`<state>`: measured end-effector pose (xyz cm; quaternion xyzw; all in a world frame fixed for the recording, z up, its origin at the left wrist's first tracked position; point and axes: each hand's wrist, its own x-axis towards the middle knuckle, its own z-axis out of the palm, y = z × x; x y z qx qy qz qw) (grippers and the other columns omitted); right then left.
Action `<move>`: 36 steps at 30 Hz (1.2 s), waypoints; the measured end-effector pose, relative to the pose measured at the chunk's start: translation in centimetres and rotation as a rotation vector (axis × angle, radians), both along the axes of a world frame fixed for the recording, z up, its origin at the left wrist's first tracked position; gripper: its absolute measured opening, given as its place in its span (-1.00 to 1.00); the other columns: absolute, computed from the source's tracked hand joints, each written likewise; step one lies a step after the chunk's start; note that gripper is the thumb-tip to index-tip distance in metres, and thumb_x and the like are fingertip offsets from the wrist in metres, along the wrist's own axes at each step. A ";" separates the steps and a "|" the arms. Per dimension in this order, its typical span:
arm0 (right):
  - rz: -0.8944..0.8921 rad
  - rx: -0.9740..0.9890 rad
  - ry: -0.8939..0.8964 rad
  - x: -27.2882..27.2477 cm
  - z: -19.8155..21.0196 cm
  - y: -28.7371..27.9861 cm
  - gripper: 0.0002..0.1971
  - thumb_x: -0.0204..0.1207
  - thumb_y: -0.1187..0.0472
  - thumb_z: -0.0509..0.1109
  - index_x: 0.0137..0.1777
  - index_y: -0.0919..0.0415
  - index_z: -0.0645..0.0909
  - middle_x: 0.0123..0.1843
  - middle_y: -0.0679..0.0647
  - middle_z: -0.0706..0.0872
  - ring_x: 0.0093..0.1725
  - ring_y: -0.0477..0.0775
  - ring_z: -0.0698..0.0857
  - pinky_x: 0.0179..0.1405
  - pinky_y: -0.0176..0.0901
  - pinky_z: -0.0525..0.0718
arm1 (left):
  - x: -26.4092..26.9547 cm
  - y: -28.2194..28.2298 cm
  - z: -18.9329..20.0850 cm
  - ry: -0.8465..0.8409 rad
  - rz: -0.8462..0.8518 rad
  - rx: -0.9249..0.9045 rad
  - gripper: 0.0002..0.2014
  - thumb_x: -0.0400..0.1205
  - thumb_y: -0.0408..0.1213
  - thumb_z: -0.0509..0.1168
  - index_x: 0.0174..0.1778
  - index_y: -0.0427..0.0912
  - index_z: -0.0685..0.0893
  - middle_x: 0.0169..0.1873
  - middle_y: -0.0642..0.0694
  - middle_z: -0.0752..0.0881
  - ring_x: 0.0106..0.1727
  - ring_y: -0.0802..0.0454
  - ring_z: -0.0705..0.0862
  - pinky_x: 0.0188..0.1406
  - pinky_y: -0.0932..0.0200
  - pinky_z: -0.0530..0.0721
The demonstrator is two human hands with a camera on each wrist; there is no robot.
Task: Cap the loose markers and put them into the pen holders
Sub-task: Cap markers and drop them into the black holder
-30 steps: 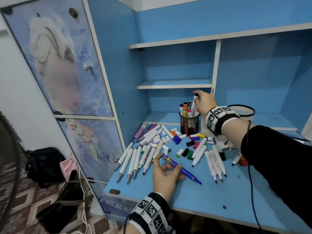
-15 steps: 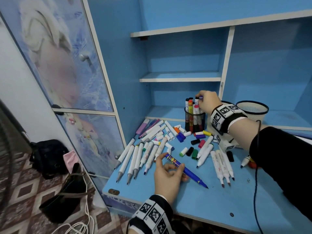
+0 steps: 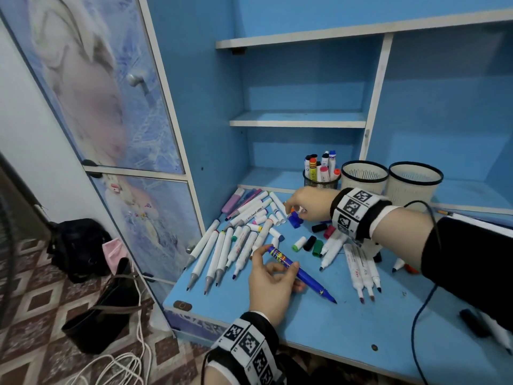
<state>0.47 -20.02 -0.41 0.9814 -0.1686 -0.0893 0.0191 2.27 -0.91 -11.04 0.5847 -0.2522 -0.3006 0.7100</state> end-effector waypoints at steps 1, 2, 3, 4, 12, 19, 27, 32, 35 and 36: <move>0.000 -0.018 0.060 0.3 -0.4 -0.1 -0.67 0.57 0.32 0.23 0.30 0.11 0.58 0.18 0.13 0.66 0.19 0.16 0.61 0.16 0.00 0.59 | 0.0 0.0 0.0 -0.002 -0.002 0.002 -0.52 0.55 -0.48 0.38 0.29 -0.06 0.36 -0.24 -0.37 0.60 -0.53 -0.10 0.71 -0.43 0.07 0.75; -0.002 -0.030 0.099 0.7 -0.6 -0.1 -0.68 0.57 0.32 0.24 0.30 0.12 0.58 0.22 0.13 0.66 0.21 0.17 0.61 0.14 -0.06 0.59 | 0.0 0.1 0.1 -0.006 -0.004 0.004 -0.52 0.55 -0.47 0.39 0.29 -0.06 0.36 -0.24 -0.37 0.60 -0.53 -0.10 0.72 -0.42 0.06 0.76; -0.003 -0.040 0.118 1.0 -0.8 0.0 -0.68 0.58 0.31 0.26 0.31 0.13 0.58 0.24 0.14 0.66 0.22 0.17 0.61 0.10 -0.11 0.56 | -0.1 0.1 0.1 -0.012 -0.005 0.009 -0.53 0.55 -0.47 0.39 0.29 -0.07 0.37 -0.25 -0.36 0.60 -0.53 -0.10 0.72 -0.42 0.05 0.76; -0.006 -0.048 0.129 1.3 -0.9 0.0 -0.69 0.58 0.31 0.27 0.30 0.16 0.59 0.25 0.14 0.66 0.23 0.17 0.61 0.05 -0.15 0.53 | -0.1 0.1 0.1 -0.019 -0.006 0.012 -0.53 0.55 -0.46 0.39 0.28 -0.07 0.37 -0.26 -0.35 0.60 -0.53 -0.09 0.72 -0.42 0.06 0.76; -0.001 -0.039 0.219 3.0 -1.6 0.9 -0.79 0.55 0.25 0.40 0.14 0.27 0.70 0.15 0.17 0.75 0.17 0.16 0.67 0.03 -0.14 0.57 | -0.2 0.2 0.2 -0.037 -0.003 0.030 -0.54 0.55 -0.46 0.39 0.27 -0.06 0.37 -0.28 -0.31 0.57 -0.53 -0.11 0.71 -0.42 0.05 0.76; 0.060 -0.058 0.262 2.0 -1.3 1.6 -0.94 0.46 0.33 0.45 -0.17 0.17 0.69 -0.28 -0.02 0.65 -0.12 0.01 0.61 -0.15 -0.22 0.53 | -0.1 0.3 0.2 -0.032 0.005 0.014 -0.55 0.55 -0.47 0.39 0.26 -0.08 0.38 -0.35 -0.26 0.56 -0.54 -0.12 0.71 -0.45 0.08 0.74; -0.119 0.079 -0.174 -3.3 1.7 3.9 -0.74 0.44 0.35 0.39 0.12 0.19 0.55 -0.20 0.08 0.63 -0.19 0.05 0.57 -0.21 -0.09 0.56 | -0.1 0.5 0.5 0.006 0.012 -0.044 -0.54 0.55 -0.51 0.37 0.28 -0.11 0.37 -0.33 -0.33 0.63 -0.55 -0.06 0.69 -0.52 0.20 0.68; -0.244 0.257 -0.406 -8.7 2.9 8.3 -0.75 0.44 0.33 0.43 0.08 0.08 0.61 -0.19 0.03 0.66 -0.25 -0.06 0.57 -0.28 -0.29 0.54 | 0.2 0.6 0.3 0.050 0.023 -0.096 -0.55 0.55 -0.50 0.37 0.28 -0.13 0.38 -0.42 -0.23 0.66 -0.52 -0.05 0.69 -0.47 0.21 0.68; -0.349 0.411 -0.526 -12.0 2.8 11.3 -0.80 0.44 0.29 0.44 0.01 0.02 0.66 -0.28 -0.05 0.61 -0.32 -0.11 0.54 -0.26 -0.23 0.58 | 0.2 0.7 0.1 0.065 0.042 -0.131 -0.56 0.55 -0.49 0.37 0.30 -0.19 0.39 -0.43 -0.25 0.68 -0.52 -0.01 0.68 -0.45 0.23 0.68; -0.387 0.466 -0.559 -13.0 2.5 12.1 -0.81 0.45 0.29 0.44 0.00 0.01 0.67 -0.29 -0.08 0.59 -0.33 -0.12 0.53 -0.29 -0.28 0.56 | 0.2 0.8 0.1 0.065 0.042 -0.139 -0.55 0.55 -0.49 0.37 0.30 -0.19 0.38 -0.43 -0.25 0.68 -0.52 0.00 0.69 -0.44 0.23 0.69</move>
